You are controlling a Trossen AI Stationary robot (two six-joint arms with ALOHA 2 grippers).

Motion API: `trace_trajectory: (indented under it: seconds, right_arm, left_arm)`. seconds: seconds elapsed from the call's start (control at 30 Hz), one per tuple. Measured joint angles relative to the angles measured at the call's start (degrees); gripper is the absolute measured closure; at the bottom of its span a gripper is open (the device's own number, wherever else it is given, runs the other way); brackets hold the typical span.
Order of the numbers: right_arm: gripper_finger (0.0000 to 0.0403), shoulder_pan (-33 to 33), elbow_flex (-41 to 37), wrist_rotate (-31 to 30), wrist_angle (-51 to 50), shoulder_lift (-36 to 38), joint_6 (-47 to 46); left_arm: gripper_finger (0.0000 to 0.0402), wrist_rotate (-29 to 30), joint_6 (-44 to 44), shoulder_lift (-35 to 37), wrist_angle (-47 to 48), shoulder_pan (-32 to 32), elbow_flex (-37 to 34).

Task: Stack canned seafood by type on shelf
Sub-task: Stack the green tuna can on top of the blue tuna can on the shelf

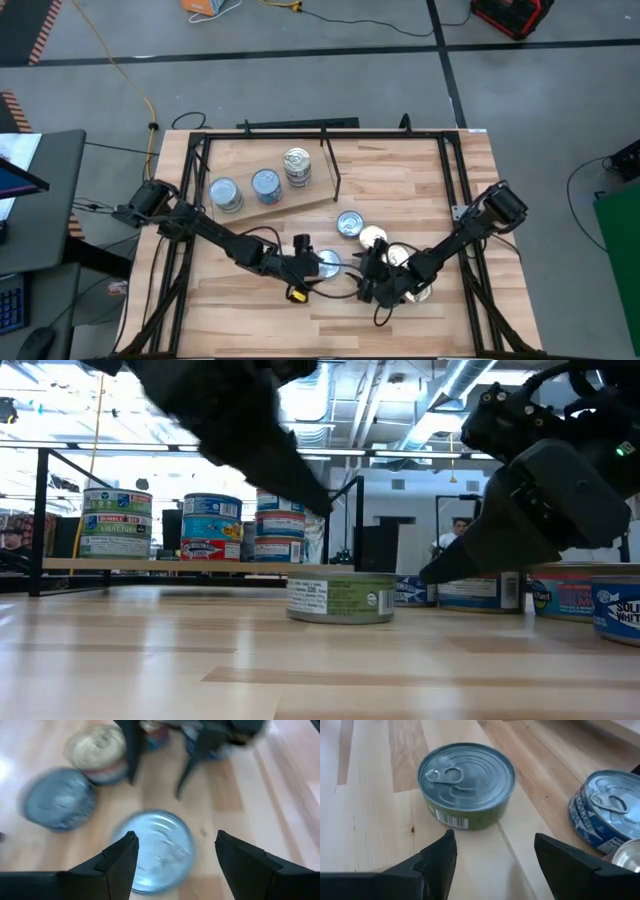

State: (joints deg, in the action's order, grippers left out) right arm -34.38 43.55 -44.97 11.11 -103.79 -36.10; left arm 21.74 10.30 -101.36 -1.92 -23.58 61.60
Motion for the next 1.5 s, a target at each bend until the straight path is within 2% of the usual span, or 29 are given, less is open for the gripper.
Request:
trace_trajectory:
  seconds: [0.1, 0.17, 0.4, 0.47, 0.6, 0.7, 0.83, 1.37, 1.5]
  right_arm:
    - [0.0112, -0.7, 0.0, -0.2, -0.9, 1.2, 0.4]
    - [0.0111, -0.9, 0.3, -1.2, -0.5, 2.0, 0.7]
    - [0.0111, 2.0, 0.8, -1.5, 8.7, 0.0, 6.9]
    - [0.0111, 2.8, 0.9, -0.8, 10.6, -0.4, 7.7]
    - [0.0112, 3.5, 0.9, 1.4, 10.1, -0.5, 8.1]
    - [0.0112, 3.7, 0.9, 1.4, 9.9, -0.5, 8.0]
    - [0.0112, 3.7, 0.9, 1.6, 7.7, -0.5, 6.7]
    - [0.0112, 3.7, -0.1, 0.2, 8.3, -0.6, 5.9]
    - [0.0112, 3.7, -0.1, -1.5, 13.6, -4.2, 6.9]
  left_arm:
    - [0.015, -4.0, 0.0, 0.0, 3.5, -0.5, 0.0]
    - [0.015, -4.1, 0.4, 0.0, 5.9, -1.0, 0.0]
    - [0.015, 2.6, 1.2, 0.0, 6.9, -1.6, 0.0]
    - [0.015, 3.0, 0.0, 0.0, 5.4, -2.0, 0.0]
    - [0.015, 3.3, -4.7, 0.0, -6.8, -3.5, -3.6]
    - [0.015, 6.3, -6.5, 0.0, -12.3, -4.4, -5.8]
    - [0.015, 8.4, -5.1, 0.0, -10.9, -4.3, -6.4]
    - [0.015, 8.9, -2.5, 0.0, -11.3, -3.7, -6.4]
    - [0.015, 9.2, -2.3, 0.0, -11.3, -3.7, -6.4]
